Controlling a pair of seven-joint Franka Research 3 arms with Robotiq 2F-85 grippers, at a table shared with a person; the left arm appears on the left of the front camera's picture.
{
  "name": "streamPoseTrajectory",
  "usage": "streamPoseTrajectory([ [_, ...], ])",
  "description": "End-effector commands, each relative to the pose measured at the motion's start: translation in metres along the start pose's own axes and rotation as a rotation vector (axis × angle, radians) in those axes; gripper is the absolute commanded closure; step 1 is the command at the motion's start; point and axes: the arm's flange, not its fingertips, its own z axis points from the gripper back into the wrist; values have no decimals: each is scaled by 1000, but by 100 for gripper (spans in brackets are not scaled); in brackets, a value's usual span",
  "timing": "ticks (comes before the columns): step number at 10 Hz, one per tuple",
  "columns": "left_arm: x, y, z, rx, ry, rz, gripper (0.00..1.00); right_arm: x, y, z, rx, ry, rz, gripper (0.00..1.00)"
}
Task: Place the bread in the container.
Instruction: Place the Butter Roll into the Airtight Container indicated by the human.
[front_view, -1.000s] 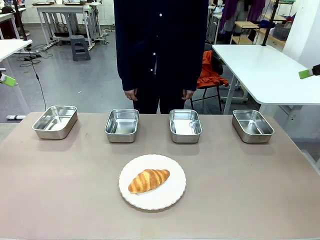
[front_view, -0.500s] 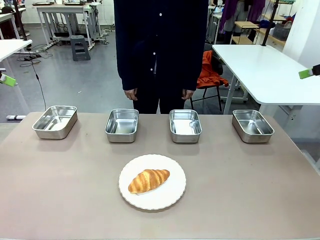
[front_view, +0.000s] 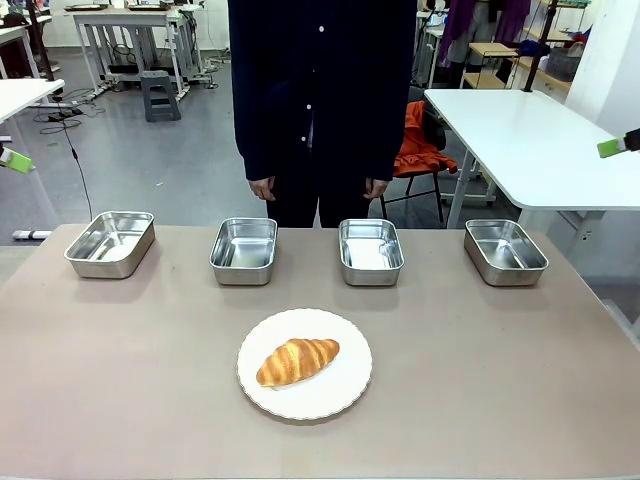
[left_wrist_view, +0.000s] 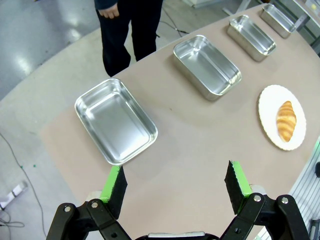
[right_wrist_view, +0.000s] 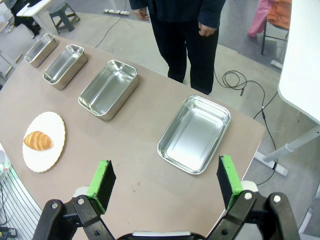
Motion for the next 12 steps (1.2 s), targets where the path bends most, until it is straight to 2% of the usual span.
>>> streamPoseTrajectory([
  [1, 1, -1, 1, 3, -9, 2, 0, 0, 0, -1, 12, -17, -4, 0],
  [12, 1, -1, 1, 3, -9, 2, 0, 0, 0, -1, 12, -17, -4, 0],
])
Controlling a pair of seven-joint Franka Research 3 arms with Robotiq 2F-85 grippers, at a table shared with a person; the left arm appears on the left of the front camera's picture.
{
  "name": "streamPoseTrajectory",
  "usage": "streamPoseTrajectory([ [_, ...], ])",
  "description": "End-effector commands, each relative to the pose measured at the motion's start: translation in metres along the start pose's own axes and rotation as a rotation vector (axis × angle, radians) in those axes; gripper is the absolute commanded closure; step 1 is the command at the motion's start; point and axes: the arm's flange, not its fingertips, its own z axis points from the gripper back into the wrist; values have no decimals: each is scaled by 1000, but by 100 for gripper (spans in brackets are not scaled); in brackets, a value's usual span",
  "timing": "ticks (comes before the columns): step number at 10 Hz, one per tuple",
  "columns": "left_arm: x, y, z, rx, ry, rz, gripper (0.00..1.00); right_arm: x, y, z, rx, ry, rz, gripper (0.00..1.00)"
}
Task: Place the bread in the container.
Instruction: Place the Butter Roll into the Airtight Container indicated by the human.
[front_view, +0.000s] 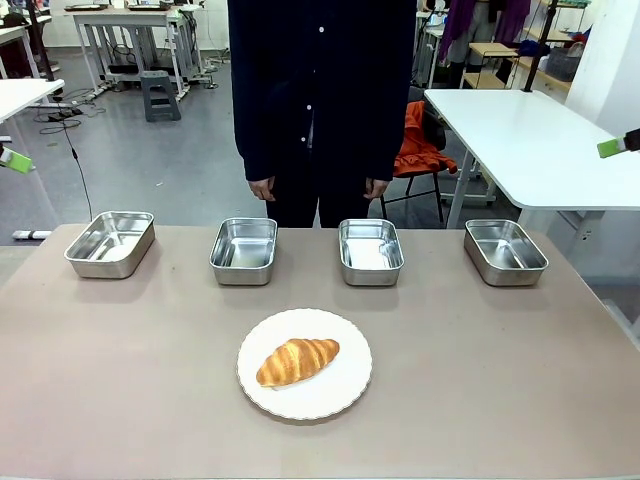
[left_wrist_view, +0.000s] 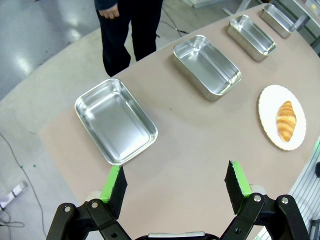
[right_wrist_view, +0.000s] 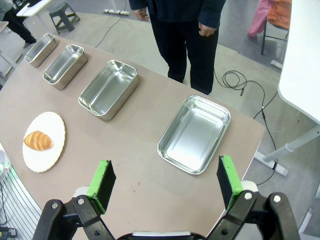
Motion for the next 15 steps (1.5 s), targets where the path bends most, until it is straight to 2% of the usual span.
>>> streamPoseTrajectory([
  [1, 1, -1, 1, 3, -9, 2, 0, 0, 0, -1, 12, -17, -4, 0],
  [15, 1, -1, 1, 3, -9, 2, 0, 0, 0, -1, 12, -17, -4, 0],
])
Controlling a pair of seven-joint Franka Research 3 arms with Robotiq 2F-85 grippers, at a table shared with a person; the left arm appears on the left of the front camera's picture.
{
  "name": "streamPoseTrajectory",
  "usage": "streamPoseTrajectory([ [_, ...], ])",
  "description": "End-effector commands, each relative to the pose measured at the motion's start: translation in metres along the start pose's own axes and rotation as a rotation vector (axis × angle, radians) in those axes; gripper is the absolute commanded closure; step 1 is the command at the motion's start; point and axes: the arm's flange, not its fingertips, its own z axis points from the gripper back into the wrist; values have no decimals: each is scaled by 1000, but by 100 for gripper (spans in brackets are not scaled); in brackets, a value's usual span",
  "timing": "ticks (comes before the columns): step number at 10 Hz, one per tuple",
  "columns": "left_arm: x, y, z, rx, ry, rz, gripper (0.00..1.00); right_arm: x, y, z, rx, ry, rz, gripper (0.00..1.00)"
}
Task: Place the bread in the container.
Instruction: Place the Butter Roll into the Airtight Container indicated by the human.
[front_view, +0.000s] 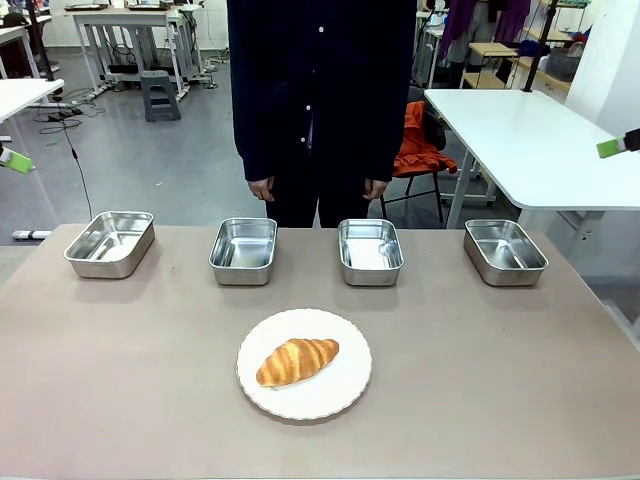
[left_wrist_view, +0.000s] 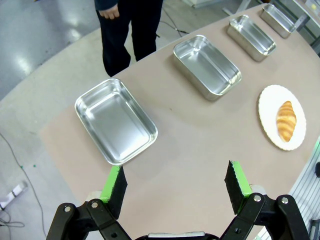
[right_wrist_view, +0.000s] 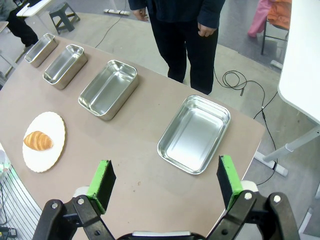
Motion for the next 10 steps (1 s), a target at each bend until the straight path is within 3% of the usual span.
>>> streamPoseTrajectory([
  [1, 1, -1, 1, 3, -9, 2, 0, 0, 0, -1, 12, -17, -4, 0],
  [10, 1, -1, 1, 3, -9, 2, 0, 0, 0, -1, 12, -17, -4, 0],
])
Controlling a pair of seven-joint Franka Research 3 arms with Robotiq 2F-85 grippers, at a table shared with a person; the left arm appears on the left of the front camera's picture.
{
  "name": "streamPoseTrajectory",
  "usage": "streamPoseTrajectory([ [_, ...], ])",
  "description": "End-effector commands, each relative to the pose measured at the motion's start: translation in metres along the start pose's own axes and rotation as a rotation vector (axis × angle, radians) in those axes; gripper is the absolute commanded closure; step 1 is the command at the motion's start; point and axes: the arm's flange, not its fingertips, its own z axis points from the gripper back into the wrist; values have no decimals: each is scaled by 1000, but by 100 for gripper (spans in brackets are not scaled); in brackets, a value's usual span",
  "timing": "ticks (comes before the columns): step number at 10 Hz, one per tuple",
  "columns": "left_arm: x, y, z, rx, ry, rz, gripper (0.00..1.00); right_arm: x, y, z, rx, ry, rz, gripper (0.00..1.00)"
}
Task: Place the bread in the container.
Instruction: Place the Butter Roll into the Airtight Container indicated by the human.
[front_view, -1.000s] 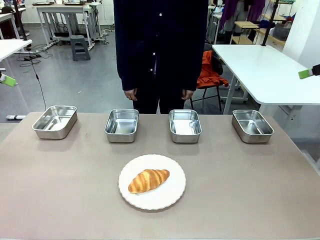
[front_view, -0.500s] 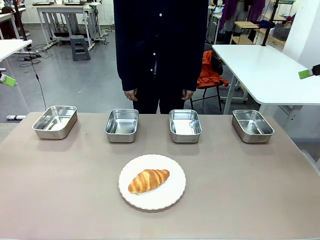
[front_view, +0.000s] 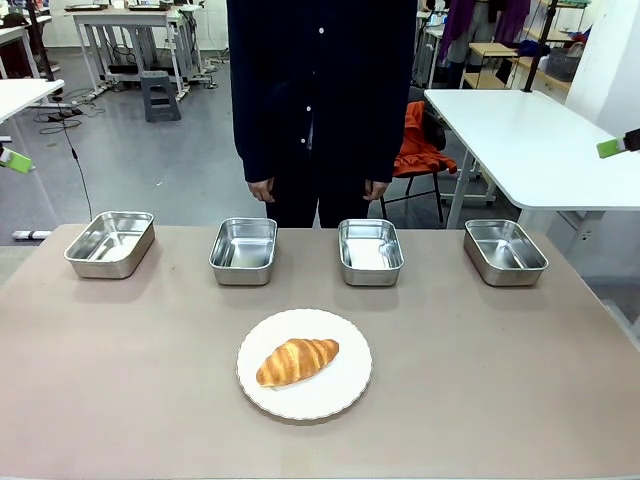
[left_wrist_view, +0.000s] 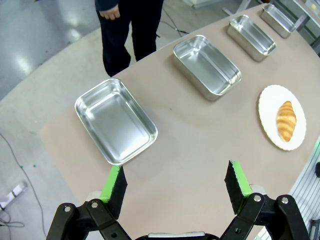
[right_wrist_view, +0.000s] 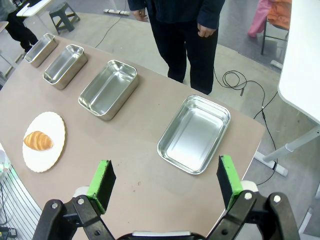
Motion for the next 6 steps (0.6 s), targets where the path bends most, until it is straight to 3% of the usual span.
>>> streamPoseTrajectory([
  [1, 1, -1, 1, 3, -9, 2, 0, 0, 0, -1, 12, -17, -4, 0],
  [6, 1, -1, 1, 3, -9, 2, 0, 0, 0, -1, 12, -17, -4, 0],
])
